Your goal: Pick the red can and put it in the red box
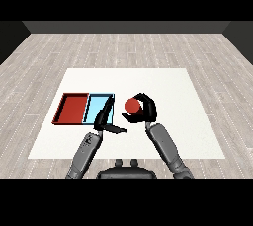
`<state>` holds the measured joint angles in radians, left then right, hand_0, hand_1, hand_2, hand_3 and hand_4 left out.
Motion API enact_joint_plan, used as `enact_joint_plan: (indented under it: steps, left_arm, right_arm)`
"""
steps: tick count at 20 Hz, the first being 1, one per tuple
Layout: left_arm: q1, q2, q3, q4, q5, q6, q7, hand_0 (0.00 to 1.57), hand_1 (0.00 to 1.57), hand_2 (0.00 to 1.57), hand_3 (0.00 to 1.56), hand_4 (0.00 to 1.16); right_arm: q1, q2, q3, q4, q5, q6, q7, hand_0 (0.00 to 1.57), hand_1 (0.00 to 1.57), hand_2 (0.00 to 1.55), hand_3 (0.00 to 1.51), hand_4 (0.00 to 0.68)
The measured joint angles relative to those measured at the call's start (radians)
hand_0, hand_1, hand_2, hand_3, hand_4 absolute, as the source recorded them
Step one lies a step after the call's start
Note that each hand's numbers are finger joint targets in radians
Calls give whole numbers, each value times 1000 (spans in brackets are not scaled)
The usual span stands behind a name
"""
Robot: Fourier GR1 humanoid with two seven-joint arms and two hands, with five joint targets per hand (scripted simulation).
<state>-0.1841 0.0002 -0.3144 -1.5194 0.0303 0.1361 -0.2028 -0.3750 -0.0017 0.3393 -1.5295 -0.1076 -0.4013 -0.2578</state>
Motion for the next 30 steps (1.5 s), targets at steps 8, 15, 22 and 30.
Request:
enact_joint_plan:
  steps: [8, 15, 22, 30]
  left_arm:
    - [-53, 0, -76, 116, 56, 89, -35, 0, 0, 0, 0, 0]
    - [-71, 0, -140, 137, 112, 134, -36, 0, 0, 0, 0, 0]
    - [-109, 0, -139, 208, 169, 117, -82, 0, 0, 0, 0, 0]
    - [-151, 0, -172, 240, 218, 138, -84, 0, 0, 0, 0, 0]
  right_arm:
    - [-16, 1, 25, -15, -7, -9, -1, 1460, 1460, 1427, 1386, 652]
    - [-7, 1, 60, -6, -13, -13, -31, 1473, 1473, 1441, 1386, 676]
    - [-6, 1, 130, 11, -73, -61, -77, 1482, 1482, 1436, 1400, 644]
    - [-13, 1, 145, -27, -109, -61, -58, 1526, 1526, 1463, 1422, 659]
